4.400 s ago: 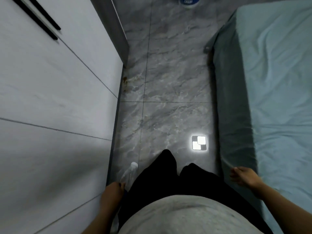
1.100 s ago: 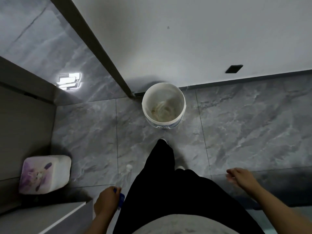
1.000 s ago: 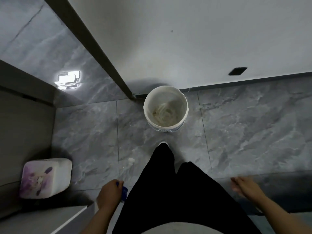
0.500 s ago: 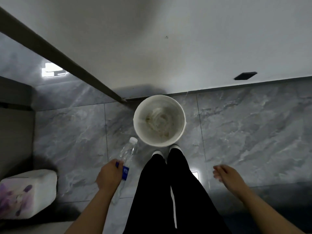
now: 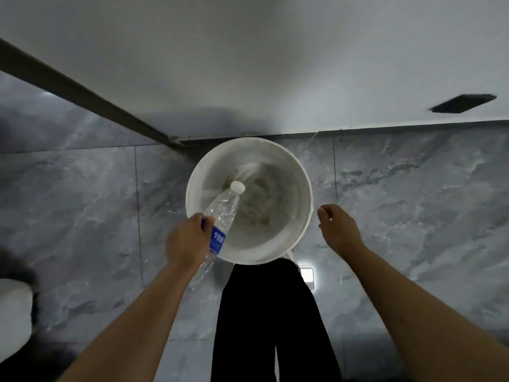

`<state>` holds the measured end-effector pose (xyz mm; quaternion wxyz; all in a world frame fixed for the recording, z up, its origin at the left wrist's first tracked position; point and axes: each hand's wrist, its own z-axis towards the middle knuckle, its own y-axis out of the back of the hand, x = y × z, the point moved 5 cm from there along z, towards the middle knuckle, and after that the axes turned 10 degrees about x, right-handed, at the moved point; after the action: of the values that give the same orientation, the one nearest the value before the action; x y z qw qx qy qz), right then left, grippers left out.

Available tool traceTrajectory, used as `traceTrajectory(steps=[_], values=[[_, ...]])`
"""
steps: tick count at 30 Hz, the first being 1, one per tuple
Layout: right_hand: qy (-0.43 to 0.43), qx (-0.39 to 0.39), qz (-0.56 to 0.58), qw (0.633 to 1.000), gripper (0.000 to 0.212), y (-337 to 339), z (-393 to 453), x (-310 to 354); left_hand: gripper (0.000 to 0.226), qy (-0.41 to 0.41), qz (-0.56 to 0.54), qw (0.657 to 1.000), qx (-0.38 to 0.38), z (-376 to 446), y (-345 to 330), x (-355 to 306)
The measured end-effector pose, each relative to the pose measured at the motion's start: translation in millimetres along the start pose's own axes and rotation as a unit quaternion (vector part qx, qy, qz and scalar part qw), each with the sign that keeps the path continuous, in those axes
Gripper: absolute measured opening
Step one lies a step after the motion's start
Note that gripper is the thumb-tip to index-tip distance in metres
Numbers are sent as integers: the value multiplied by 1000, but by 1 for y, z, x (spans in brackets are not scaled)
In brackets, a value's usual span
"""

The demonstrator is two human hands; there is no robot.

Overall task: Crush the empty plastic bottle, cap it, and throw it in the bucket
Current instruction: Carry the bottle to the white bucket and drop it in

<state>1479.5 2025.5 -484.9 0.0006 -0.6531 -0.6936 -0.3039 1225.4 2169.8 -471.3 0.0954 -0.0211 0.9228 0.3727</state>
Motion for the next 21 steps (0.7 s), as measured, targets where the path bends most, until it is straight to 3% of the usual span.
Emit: traceTrajectory(steps=[7, 11, 18, 21], values=[[36, -33, -25, 998, 44, -34, 79, -10, 39, -65, -20, 997, 32, 101, -51, -16], [91, -41, -18, 995, 46, -40, 85, -17, 34, -67, -11, 993, 96, 137, -88, -24], [111, -70, -15, 991, 51, -42, 89, -21, 21, -59, -29, 981, 184, 191, -157, -38], [128, -84, -14, 988, 59, -45, 91, -22, 28, -74, -22, 978, 196, 214, -183, -37]])
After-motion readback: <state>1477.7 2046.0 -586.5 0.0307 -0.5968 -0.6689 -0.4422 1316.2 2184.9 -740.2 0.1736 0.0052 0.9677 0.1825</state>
